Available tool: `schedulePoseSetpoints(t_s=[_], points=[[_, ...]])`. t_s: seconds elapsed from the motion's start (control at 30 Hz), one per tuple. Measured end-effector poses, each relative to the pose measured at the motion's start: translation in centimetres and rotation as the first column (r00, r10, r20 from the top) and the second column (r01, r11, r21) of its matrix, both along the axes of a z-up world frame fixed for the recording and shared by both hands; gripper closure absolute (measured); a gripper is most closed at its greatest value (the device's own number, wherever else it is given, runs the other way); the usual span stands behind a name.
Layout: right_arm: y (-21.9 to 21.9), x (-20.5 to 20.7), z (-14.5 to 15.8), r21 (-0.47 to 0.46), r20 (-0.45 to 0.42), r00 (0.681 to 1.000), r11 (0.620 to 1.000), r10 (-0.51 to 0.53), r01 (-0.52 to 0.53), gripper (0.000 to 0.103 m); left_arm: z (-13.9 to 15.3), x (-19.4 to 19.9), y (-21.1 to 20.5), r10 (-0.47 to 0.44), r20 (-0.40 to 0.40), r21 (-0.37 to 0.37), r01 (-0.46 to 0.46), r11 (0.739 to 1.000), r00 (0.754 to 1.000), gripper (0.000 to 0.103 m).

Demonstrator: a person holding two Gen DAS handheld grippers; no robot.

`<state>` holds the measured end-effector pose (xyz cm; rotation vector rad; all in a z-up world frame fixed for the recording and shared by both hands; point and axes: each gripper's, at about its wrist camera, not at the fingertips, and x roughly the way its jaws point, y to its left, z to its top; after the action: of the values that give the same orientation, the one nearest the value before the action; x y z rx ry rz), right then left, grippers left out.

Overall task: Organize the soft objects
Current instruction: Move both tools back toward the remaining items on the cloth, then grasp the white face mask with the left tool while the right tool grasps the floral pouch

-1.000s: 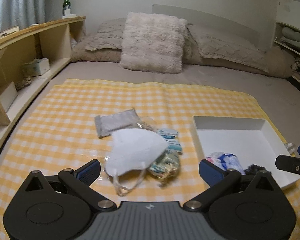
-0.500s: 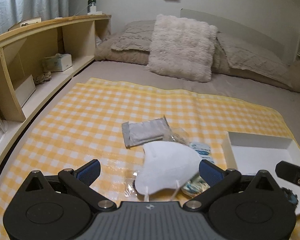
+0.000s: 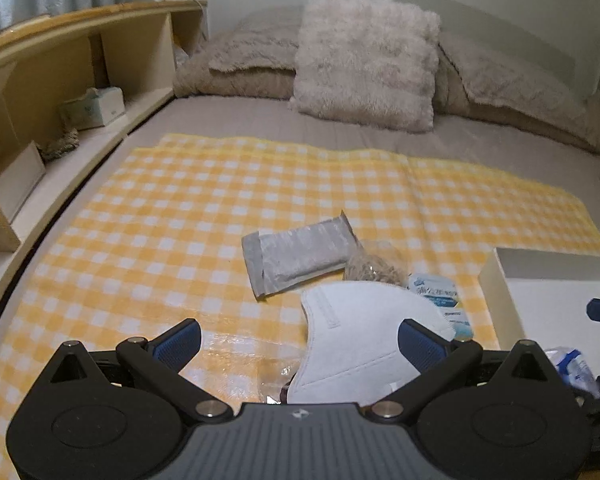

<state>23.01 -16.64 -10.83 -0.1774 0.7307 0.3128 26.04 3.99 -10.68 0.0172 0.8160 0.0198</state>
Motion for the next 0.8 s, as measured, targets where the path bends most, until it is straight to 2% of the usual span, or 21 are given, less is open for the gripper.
schedulePoseSetpoints(t_s=[0.2, 0.33, 0.57, 0.8], points=[[1.8, 1.5, -1.8, -0.058, -0.051, 0.994, 0.993, 0.100, -0.103, 0.001, -1.5, 2.3, -0.6, -0.055, -0.055, -0.049, 0.053, 0.997, 0.997, 0.000], [2.7, 2.7, -2.6, -0.041, -0.086, 0.987, 0.990, 0.134, -0.138, 0.005, -2.7, 3.6, -1.9, -0.094, -0.101, -0.076, 0.087, 0.993, 0.990, 0.000], [4.1, 4.6, -4.1, -0.020, -0.142, 0.976, 0.985, 0.165, -0.169, 0.007, -4.5, 5.4, -4.1, -0.143, -0.150, -0.058, 0.136, 0.989, 0.978, 0.003], [4.4, 5.8, -5.2, -0.001, -0.186, 0.962, 0.979, 0.202, -0.206, 0.008, -6.5, 6.7, -5.2, -0.156, -0.235, -0.039, 0.151, 0.988, 0.959, 0.007]])
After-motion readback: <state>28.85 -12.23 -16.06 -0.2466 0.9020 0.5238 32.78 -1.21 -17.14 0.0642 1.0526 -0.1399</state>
